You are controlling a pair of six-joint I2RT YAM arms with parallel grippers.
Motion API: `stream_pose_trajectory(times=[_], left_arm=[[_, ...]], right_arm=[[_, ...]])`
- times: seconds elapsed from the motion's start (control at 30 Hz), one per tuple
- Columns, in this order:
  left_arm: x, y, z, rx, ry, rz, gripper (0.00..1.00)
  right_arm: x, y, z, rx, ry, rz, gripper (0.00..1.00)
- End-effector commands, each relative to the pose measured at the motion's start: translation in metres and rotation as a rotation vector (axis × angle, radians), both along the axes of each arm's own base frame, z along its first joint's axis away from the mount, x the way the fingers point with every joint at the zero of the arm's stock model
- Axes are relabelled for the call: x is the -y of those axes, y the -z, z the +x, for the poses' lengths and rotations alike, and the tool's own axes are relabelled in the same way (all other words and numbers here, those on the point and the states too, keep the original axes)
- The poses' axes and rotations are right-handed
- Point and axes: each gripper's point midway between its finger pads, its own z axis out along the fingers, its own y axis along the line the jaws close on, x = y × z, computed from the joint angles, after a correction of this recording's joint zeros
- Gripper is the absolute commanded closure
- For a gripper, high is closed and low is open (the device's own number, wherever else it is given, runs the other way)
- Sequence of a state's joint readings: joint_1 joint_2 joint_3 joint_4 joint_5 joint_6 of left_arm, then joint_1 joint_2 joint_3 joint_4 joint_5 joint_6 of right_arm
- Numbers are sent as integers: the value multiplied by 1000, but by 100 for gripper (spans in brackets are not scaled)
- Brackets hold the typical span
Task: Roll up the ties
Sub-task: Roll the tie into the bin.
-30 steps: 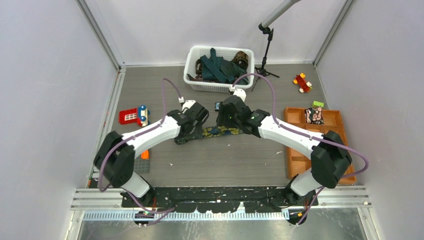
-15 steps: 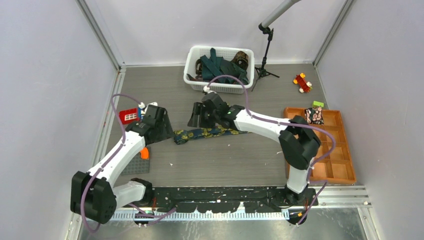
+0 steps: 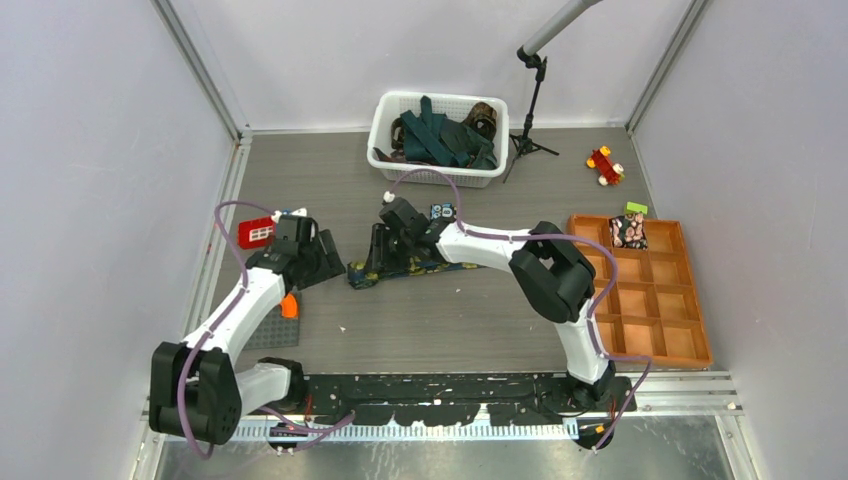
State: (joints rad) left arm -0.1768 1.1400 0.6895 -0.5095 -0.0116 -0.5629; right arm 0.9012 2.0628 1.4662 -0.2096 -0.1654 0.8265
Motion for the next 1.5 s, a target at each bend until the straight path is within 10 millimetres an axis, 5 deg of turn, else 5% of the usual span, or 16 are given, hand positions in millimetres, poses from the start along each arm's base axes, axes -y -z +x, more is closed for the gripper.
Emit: stream_pose_trajectory(times=[0.0, 0.3, 0.77, 1.1, 1.47], left_arm=[[9, -2, 18, 71, 44, -49, 36], [29, 3, 28, 108, 107, -140, 34], [56, 15, 52, 136, 182, -309, 32], [66, 25, 50, 119, 207, -372, 33], [71, 51, 50, 65, 200, -405, 47]], right_arm=[[-5, -16, 10, 37, -1, 20, 58], [4, -15, 22, 55, -19, 17, 70], [16, 10, 38, 61, -74, 0, 71], [24, 33, 45, 34, -83, -15, 71], [29, 48, 51, 20, -75, -31, 71]])
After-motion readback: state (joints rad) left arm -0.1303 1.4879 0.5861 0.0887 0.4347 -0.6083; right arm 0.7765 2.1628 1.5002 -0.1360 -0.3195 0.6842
